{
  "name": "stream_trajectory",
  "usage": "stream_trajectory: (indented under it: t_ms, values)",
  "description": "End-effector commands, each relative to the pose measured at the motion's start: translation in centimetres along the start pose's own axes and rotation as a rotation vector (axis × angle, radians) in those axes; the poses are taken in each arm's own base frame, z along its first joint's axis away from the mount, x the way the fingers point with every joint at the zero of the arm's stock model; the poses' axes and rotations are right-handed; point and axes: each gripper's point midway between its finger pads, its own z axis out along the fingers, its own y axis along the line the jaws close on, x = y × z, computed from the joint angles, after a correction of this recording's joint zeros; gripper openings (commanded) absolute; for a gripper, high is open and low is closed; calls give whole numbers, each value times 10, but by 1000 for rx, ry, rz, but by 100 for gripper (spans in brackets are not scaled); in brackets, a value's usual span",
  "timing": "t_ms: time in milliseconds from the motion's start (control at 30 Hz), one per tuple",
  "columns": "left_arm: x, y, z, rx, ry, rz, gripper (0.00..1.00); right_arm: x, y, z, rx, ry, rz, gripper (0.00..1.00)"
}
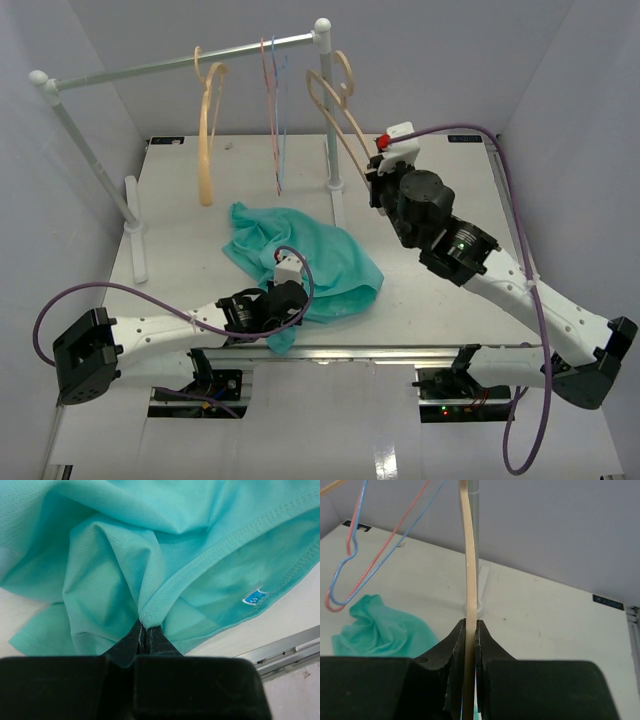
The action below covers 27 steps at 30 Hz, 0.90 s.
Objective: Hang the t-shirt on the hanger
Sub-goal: Pick up the hanger from the clothesline, then place the T-shirt on the hanger.
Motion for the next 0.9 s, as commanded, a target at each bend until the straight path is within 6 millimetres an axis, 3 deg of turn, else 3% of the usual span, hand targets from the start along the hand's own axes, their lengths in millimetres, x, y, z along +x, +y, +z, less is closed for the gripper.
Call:
stream_trajectory:
  t_ms: [0,200,300,400,467,567,633,867]
  values:
    - [-39,-17,-18,34,-65,-72,0,26,-23,-49,-14,71,97,8]
    - [-72,-17,-33,18,-66,-93,0,87,-26,-102,-151,148,127,8]
    - [-86,-6,-30,1,-50,-131,0,123,-16,-113,-229,197,91,8]
    - [-95,11,-18,-42,-31,-177,0,144,-3,-122,-339,191,36,8]
    - [-100,21,-10,-77,-27,-195,0,148,2,-128,-387,137,48,8]
    - [-108,26,-2,-100,-17,-207,0,123,21,-150,-570,-18,44,8]
    - [-113,29,0,-106,-14,-210,0,122,21,-152,-591,-73,-11,8]
    - [-127,42,-4,-158,-3,-250,0,127,35,-162,-695,-20,-58,8]
